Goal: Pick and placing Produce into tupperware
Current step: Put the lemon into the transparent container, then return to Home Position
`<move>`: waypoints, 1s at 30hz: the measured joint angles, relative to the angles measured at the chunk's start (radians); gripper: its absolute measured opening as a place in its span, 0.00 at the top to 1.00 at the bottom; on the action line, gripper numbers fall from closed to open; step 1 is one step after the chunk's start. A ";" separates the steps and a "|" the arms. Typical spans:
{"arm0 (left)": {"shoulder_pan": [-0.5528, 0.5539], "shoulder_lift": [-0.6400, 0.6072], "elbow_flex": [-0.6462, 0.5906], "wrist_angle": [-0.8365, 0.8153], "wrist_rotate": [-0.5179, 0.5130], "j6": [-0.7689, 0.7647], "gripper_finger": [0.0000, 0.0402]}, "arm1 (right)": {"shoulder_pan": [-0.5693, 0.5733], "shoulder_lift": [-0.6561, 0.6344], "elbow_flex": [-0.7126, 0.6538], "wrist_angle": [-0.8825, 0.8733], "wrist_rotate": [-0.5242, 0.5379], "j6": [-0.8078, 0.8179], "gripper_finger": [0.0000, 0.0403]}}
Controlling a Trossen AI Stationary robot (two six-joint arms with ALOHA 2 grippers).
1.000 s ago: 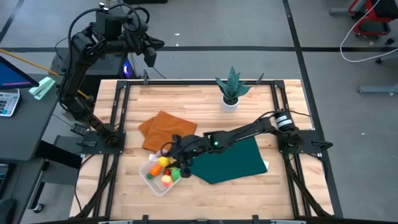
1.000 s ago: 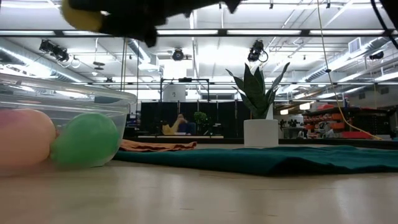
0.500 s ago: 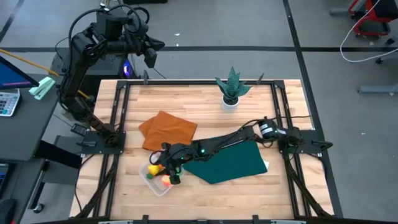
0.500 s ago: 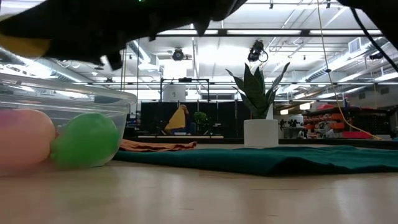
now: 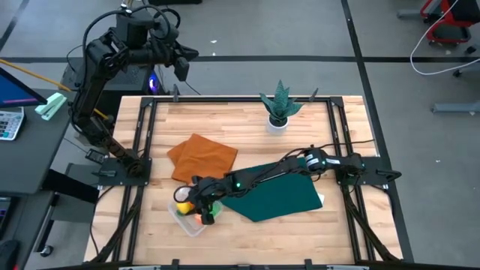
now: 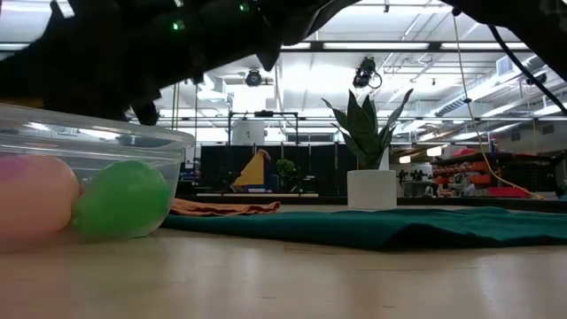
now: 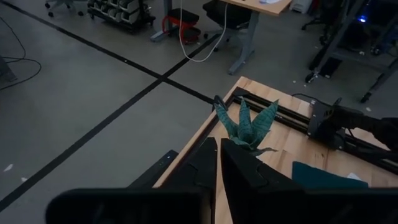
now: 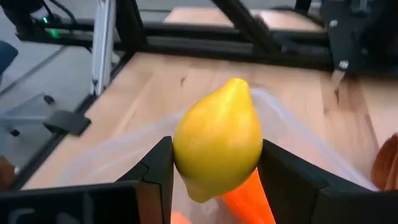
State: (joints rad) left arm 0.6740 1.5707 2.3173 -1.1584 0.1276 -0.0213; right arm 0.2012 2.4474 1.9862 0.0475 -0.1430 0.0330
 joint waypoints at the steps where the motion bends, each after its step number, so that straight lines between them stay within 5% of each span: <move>1: 0.000 0.000 0.000 0.000 0.000 -0.001 0.92 | 0.000 0.000 0.000 -0.020 -0.001 0.000 0.64; 17: 0.001 0.000 0.000 0.001 0.000 -0.002 0.93 | -0.005 0.030 0.000 -0.085 -0.010 0.019 0.63; 30: -0.006 0.000 0.000 0.000 0.000 -0.003 0.94 | -0.005 0.030 0.000 -0.113 -0.006 0.016 0.47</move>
State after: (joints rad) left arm 0.6682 1.5707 2.3173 -1.1584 0.1274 -0.0248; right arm 0.1965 2.4771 1.9858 -0.0658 -0.1490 0.0490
